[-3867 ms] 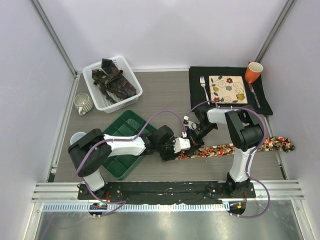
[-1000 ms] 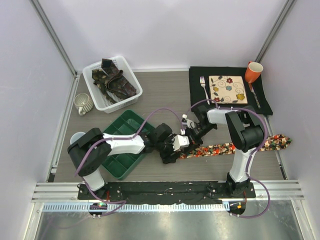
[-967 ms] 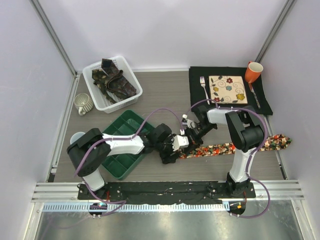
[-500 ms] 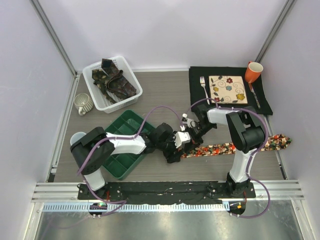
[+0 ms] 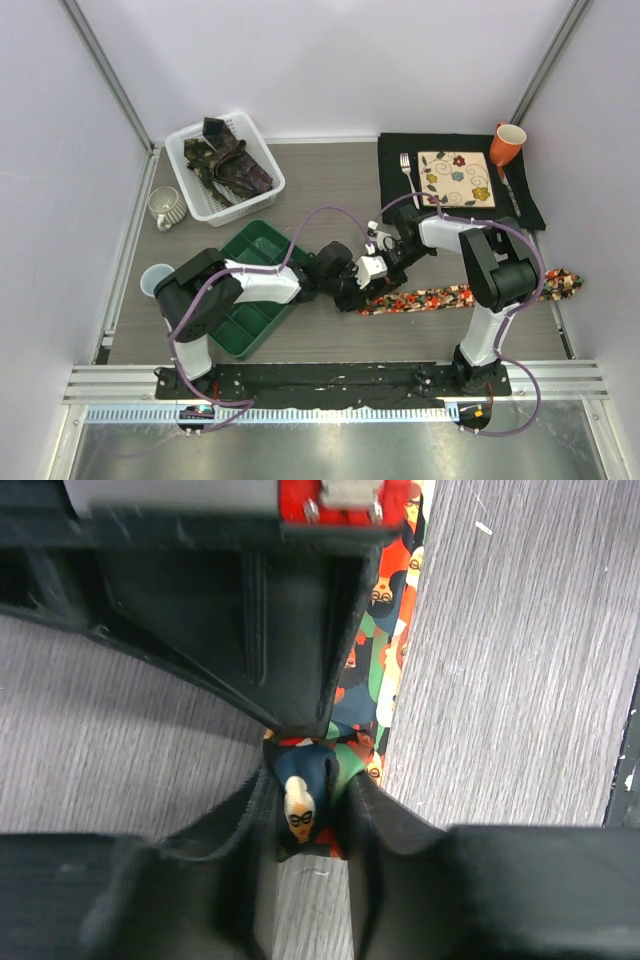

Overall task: Roll the ties
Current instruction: Roll the tie at the center of the board.

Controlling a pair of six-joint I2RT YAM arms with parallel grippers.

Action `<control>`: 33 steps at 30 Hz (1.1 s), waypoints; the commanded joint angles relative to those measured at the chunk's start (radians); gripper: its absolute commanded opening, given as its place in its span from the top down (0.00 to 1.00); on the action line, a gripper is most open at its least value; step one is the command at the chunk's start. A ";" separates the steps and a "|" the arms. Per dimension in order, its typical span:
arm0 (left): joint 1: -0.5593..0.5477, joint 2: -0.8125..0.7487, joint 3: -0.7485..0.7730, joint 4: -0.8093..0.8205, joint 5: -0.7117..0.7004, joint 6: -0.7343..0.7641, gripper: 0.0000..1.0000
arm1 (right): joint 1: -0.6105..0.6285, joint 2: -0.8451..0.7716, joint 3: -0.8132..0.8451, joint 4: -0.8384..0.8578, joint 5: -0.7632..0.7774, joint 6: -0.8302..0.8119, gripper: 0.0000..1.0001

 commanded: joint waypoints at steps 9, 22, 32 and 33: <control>-0.015 -0.036 -0.085 -0.005 -0.081 0.051 0.80 | -0.040 -0.048 -0.014 -0.021 -0.188 0.108 0.54; -0.032 -0.042 -0.085 -0.011 -0.090 0.091 0.78 | -0.026 0.033 -0.028 -0.001 -0.149 0.102 0.65; -0.034 -0.067 -0.100 -0.025 -0.098 0.111 0.65 | -0.020 0.063 -0.024 -0.041 -0.034 0.039 0.99; -0.034 -0.074 -0.103 -0.023 -0.092 0.111 0.64 | -0.023 0.061 -0.024 -0.041 -0.024 0.043 0.99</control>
